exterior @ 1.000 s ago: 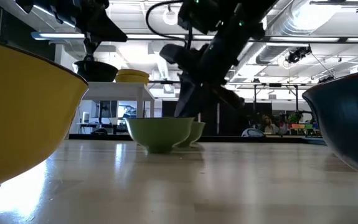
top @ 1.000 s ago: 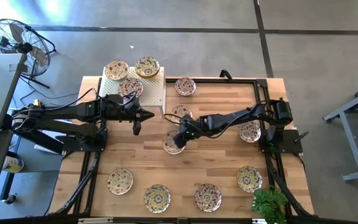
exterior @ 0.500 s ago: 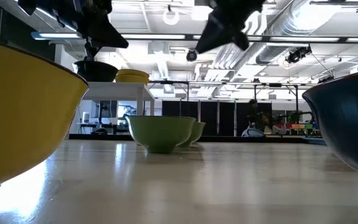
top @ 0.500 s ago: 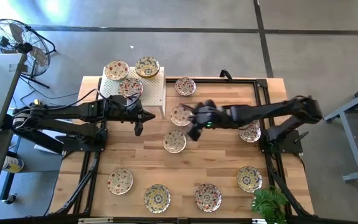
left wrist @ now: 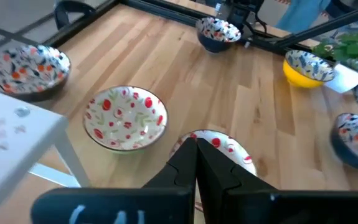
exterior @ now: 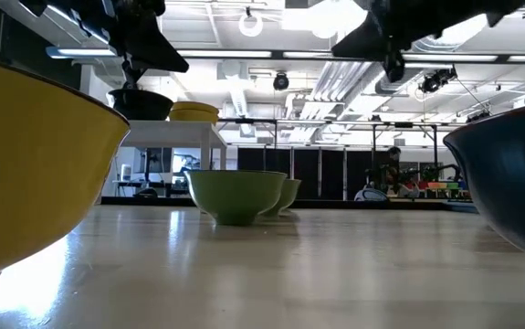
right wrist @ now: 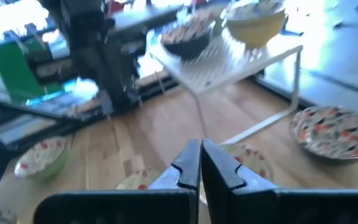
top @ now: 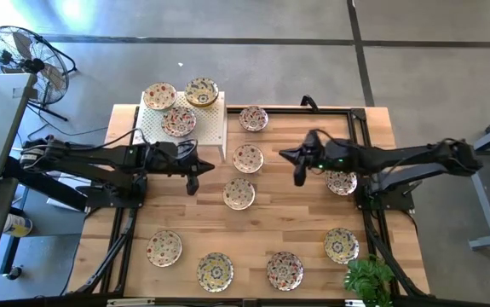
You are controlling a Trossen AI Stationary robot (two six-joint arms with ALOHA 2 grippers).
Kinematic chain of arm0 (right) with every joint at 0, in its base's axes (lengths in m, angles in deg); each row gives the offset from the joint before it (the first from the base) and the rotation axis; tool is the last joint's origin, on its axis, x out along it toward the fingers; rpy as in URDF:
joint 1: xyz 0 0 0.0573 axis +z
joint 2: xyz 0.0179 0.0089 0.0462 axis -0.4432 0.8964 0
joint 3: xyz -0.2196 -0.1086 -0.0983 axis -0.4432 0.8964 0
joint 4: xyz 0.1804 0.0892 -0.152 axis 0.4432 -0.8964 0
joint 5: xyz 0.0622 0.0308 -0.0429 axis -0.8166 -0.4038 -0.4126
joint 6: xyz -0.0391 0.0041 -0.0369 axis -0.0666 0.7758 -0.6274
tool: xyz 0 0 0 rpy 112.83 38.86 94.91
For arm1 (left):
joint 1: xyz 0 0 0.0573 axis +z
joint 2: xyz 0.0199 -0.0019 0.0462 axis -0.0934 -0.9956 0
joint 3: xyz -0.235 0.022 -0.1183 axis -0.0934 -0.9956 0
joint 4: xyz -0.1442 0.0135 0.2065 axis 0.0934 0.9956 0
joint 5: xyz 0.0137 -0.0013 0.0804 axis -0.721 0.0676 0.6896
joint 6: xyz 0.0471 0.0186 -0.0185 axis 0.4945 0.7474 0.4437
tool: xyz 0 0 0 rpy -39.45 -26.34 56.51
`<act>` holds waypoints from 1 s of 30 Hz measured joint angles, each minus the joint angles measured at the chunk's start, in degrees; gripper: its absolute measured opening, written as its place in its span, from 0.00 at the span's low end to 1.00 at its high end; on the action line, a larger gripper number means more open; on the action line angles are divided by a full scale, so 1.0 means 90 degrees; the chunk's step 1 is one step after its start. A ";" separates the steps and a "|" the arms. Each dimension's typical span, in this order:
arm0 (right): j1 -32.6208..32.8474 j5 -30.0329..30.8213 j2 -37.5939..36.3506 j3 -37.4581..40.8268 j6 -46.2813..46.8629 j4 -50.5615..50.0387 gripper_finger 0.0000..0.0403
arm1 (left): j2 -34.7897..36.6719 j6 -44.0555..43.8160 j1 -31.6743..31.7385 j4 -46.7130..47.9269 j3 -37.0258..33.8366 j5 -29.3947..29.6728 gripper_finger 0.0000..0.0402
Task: Pick & Place Mini bowls
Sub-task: Stack the red patterned bowl on the red patterned bowl on the shelf
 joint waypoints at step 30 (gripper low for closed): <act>0.0013 0.0144 -0.1073 0.0497 -0.0009 -0.0111 0.05 | -0.0872 -0.0707 -0.0293 0.0593 0.0717 0.0636 0.00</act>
